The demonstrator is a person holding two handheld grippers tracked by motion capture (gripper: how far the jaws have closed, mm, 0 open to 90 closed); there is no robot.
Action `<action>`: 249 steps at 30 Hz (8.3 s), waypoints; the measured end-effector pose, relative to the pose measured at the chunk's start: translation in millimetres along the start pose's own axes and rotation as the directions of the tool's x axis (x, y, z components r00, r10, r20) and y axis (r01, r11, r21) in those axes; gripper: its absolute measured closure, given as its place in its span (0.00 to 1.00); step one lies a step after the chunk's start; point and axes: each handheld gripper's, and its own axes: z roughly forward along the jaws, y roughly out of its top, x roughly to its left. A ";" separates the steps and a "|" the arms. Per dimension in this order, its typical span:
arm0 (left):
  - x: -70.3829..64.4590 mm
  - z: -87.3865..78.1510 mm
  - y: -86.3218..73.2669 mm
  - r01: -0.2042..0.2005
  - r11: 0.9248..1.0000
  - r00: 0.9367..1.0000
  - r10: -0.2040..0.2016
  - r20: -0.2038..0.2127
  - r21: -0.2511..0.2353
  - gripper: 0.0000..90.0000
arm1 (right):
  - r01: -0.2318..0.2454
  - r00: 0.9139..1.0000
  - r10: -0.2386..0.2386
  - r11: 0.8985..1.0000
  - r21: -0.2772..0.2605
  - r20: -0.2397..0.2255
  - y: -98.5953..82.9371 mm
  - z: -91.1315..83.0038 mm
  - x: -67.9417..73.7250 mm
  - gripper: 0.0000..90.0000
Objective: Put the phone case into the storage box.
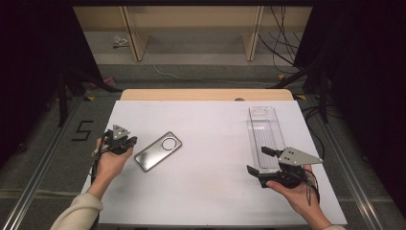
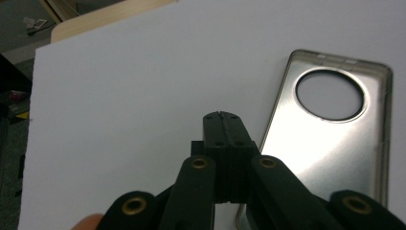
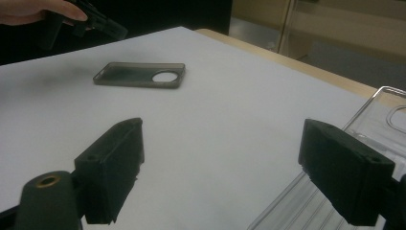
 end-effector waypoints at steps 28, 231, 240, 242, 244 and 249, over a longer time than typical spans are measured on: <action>-4.9 17.8 -22.7 -0.089 0.987 0.993 0.076 0.093 0.135 1.00 | 0.004 1.000 -0.004 1.000 0.007 -0.003 0.2 -0.1 0.6 0.19; -136.2 -28.7 23.3 -0.912 0.397 0.400 0.805 0.439 0.101 0.98 | 0.017 1.000 -0.017 1.000 0.019 0.001 1.3 5.5 4.1 0.19; -144.8 -36.3 29.9 -0.916 0.394 0.387 0.820 0.421 0.075 0.98 | 0.009 1.000 -0.009 1.000 0.012 -0.013 4.6 14.2 9.1 0.19; -146.3 -38.5 31.4 -0.916 0.395 0.386 0.823 0.418 0.068 0.98 | 0.002 1.000 -0.002 1.000 0.007 -0.015 6.3 16.8 10.7 0.19; -148.0 -40.1 32.8 -0.917 0.395 0.383 0.824 0.417 0.061 0.98 | -0.005 1.000 0.005 1.000 -0.005 -0.018 8.1 19.6 12.0 0.19; -152.2 -42.3 34.5 -0.918 0.392 0.377 0.828 0.416 0.052 0.98 | -0.038 0.999 0.037 0.999 -0.024 -0.025 12.2 25.7 14.1 0.19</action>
